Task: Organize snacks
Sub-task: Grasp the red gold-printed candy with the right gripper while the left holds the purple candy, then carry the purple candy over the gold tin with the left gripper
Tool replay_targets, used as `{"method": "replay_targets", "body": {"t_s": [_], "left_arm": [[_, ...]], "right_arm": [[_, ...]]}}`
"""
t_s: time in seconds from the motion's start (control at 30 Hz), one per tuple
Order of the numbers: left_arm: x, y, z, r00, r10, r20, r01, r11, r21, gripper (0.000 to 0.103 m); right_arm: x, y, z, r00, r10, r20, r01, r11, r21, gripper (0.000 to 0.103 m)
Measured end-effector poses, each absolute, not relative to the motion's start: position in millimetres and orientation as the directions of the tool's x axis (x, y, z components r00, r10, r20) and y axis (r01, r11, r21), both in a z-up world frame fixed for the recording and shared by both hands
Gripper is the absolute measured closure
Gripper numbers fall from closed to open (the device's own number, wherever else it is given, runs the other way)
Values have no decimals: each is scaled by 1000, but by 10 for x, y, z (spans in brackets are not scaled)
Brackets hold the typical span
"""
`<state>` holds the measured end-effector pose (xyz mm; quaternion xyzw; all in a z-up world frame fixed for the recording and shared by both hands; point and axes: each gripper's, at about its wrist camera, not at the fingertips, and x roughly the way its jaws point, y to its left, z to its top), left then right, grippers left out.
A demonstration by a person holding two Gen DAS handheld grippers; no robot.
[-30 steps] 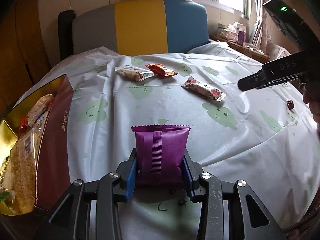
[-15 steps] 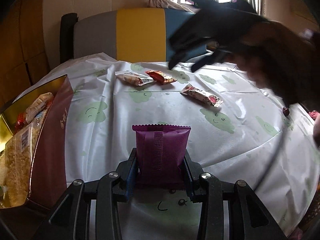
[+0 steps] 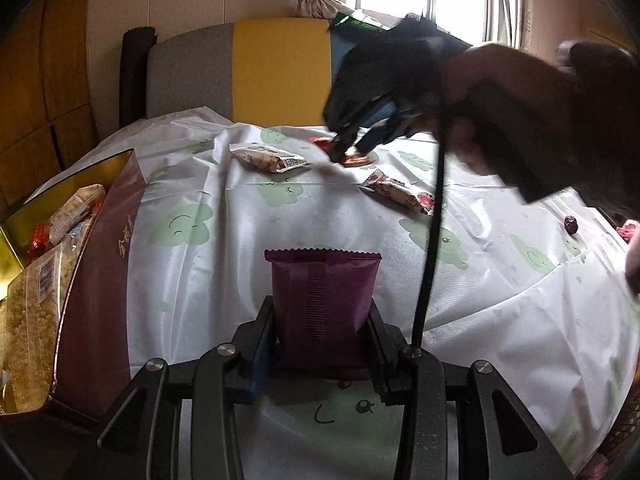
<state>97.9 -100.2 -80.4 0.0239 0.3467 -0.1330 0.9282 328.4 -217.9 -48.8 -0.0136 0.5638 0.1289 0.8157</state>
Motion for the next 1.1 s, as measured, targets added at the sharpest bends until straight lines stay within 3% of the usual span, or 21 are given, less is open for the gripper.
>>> {"method": "replay_targets", "body": {"t_s": [0.3,0.67,1.1], "left_arm": [[965,-1016,-807,727,-220,-651,264,964,-31,62],[968,-1071,-789,721,-185,-668,261,965,15,62],[985,-929,-679,636,-225,-738,239,967,-88,63]], "right_arm": [[2470,-2772,-102,344,241,-907,-245,956,161,81],[1857,-3288,-598,250,174,-952,-164,977,136,81],[1865,-3244,-661,239,163,-957,-215,970,112,80]]}}
